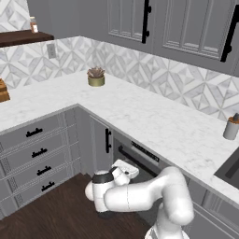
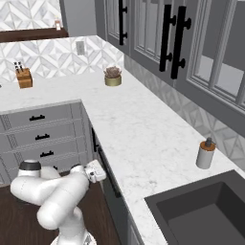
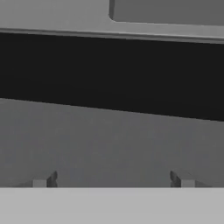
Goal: Pick up the cup and bowl from the counter, place them in the dishwasher, and close the dishwasher door.
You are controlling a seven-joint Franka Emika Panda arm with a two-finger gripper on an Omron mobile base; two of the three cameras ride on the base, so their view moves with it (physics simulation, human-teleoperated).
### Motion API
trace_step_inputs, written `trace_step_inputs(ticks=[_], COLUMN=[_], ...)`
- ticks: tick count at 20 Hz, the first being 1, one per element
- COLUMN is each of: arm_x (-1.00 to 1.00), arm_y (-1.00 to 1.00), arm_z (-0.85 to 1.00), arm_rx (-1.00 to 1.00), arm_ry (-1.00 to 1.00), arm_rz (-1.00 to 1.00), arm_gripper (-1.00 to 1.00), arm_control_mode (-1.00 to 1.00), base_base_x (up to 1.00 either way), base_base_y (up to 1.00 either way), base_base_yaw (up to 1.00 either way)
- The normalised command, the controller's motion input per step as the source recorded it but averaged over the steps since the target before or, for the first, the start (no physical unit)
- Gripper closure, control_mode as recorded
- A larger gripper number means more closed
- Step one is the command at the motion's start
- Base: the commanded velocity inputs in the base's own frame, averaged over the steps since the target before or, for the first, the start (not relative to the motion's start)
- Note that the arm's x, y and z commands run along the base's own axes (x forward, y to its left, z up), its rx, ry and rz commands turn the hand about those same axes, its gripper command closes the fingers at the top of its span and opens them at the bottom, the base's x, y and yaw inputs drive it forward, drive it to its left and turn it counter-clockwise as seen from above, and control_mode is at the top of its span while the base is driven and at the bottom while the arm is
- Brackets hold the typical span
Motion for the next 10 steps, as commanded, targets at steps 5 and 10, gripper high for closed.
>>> trace_step_inputs(ticks=[5,10], arm_x=[0.66,0.17], arm_y=[-0.51,-0.22], arm_z=[-0.15,-0.03], arm_rx=[-0.35,-0.27], arm_ry=[0.13,0.12], arm_rz=[0.0,0.0], arm_gripper=[-1.0,-1.0], arm_control_mode=[-1.0,-1.0], base_base_x=[0.0,0.0], base_base_y=[0.0,0.0], base_base_yaw=[0.0,0.0])
